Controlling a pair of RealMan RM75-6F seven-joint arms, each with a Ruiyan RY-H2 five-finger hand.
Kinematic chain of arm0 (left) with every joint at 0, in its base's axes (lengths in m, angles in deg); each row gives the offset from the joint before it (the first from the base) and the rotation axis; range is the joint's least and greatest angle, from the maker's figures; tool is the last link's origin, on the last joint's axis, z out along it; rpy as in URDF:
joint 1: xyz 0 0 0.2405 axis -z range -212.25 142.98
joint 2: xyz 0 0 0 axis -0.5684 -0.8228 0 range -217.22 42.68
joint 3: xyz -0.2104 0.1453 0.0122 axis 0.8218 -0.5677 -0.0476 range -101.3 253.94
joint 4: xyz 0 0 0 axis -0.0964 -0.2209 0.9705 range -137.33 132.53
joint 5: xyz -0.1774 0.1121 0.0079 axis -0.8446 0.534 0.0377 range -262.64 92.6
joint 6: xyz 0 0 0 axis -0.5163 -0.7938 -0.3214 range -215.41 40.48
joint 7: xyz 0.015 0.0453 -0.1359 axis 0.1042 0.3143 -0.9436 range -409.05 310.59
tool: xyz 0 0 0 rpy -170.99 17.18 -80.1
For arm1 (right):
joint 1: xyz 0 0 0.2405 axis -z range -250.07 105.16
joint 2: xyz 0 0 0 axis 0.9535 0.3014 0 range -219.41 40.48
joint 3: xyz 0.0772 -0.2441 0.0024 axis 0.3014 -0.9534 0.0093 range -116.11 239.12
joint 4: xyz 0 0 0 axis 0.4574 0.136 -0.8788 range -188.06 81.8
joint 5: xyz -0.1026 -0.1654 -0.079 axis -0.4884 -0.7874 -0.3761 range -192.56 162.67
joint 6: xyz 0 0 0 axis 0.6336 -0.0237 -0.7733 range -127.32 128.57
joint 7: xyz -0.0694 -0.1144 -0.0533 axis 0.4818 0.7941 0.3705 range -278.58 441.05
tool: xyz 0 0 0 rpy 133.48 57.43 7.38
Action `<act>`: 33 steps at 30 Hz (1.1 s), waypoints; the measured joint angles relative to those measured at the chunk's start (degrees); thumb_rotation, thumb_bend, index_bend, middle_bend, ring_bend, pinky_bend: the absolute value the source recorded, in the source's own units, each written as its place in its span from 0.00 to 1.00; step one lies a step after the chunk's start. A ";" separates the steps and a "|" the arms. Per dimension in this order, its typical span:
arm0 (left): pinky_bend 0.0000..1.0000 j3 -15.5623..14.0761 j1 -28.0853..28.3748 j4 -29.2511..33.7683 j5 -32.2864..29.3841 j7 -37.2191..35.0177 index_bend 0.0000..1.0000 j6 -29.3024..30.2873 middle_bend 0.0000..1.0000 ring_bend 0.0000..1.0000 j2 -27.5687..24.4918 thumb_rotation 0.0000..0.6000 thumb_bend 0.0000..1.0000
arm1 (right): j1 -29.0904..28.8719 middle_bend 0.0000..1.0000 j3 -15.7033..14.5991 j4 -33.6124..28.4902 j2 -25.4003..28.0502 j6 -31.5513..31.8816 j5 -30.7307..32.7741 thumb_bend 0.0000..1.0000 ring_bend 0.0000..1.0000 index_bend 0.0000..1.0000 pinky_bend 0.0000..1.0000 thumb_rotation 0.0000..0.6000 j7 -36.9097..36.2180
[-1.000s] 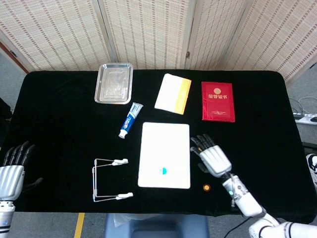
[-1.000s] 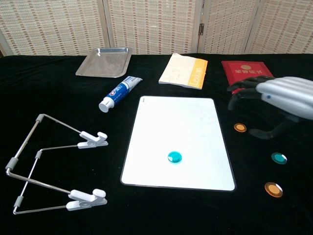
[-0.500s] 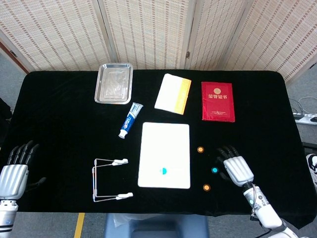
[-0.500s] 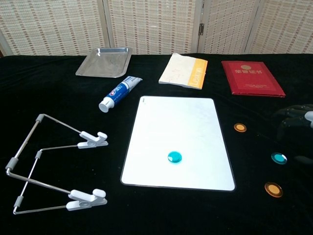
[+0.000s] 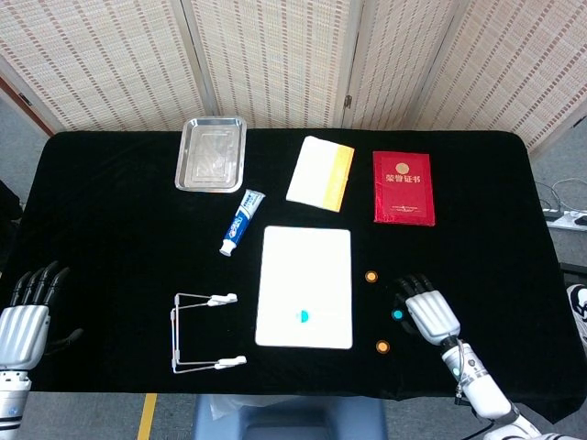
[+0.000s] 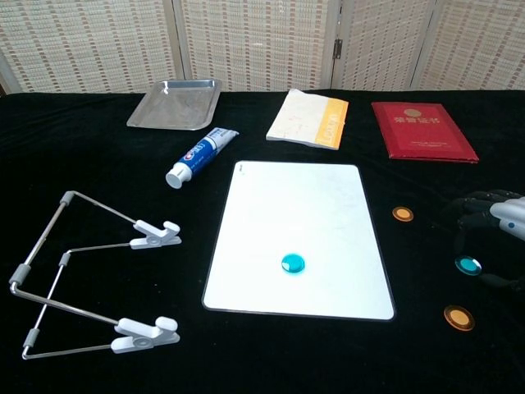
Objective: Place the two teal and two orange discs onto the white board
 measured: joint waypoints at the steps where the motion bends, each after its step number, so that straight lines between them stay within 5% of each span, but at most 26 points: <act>1: 0.00 0.00 0.01 -0.04 0.00 -0.03 0.02 -0.01 0.00 0.00 0.02 1.00 0.16 | 0.03 0.15 0.03 -0.01 -0.02 -0.07 -0.02 0.40 0.00 0.43 0.00 1.00 0.11; 21: 0.00 -0.16 0.00 -0.76 -0.22 -0.32 0.02 -0.28 0.00 0.00 0.47 1.00 0.16 | 0.07 0.18 1.18 1.28 -1.26 -1.85 0.24 0.40 0.00 0.50 0.00 1.00 0.55; 33: 0.00 -0.08 -0.13 -1.02 -0.15 -0.76 0.02 0.09 0.00 0.00 0.38 1.00 0.16 | 0.05 0.19 1.79 -3.44 0.58 0.49 -2.39 0.40 0.00 0.52 0.00 1.00 1.16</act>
